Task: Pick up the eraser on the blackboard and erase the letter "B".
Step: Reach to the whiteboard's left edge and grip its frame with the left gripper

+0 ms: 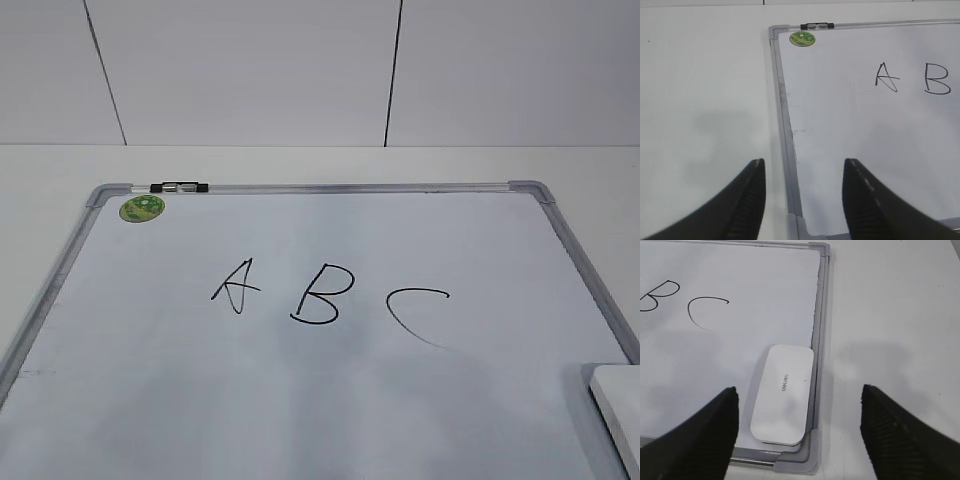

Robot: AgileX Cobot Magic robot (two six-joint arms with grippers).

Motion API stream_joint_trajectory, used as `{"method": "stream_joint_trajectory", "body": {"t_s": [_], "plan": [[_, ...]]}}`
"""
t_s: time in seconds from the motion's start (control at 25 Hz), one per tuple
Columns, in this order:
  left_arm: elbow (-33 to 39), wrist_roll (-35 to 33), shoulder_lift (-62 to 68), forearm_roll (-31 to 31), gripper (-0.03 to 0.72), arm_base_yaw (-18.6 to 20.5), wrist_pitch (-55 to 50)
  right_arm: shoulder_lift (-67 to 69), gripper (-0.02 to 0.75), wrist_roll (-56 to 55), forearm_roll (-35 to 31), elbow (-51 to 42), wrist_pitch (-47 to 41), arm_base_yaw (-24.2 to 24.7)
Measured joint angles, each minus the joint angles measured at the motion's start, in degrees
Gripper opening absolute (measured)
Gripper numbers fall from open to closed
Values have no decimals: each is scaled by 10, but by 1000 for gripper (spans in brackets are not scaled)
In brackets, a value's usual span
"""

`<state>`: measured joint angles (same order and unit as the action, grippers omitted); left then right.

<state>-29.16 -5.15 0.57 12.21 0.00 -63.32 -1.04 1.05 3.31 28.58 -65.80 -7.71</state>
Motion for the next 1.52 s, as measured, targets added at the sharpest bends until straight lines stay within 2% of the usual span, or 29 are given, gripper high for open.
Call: {"method": "stream_joint_trajectory", "body": {"t_s": [0.2, 0.48, 0.6, 0.88, 1.08, 1.52], "plan": [[0, 0, 0, 0, 381, 0, 0, 0, 594, 0, 4, 0, 0, 0], [-15, -1, 27, 1, 386, 0, 1, 42, 594, 17, -29, 38, -23, 0], [-41, -9, 77, 1, 408, 0, 2, 113, 594, 28, -38, 67, -48, 0], [-90, -10, 197, 1, 430, 0, 12, 243, 594, 30, -40, 91, -28, 0], [-101, -13, 294, 16, 431, 0, 55, 281, 594, 29, -30, 91, 13, 0], [-112, -61, 552, 67, 431, 0, 112, 362, 596, 17, -24, 91, 6, 0]]}}
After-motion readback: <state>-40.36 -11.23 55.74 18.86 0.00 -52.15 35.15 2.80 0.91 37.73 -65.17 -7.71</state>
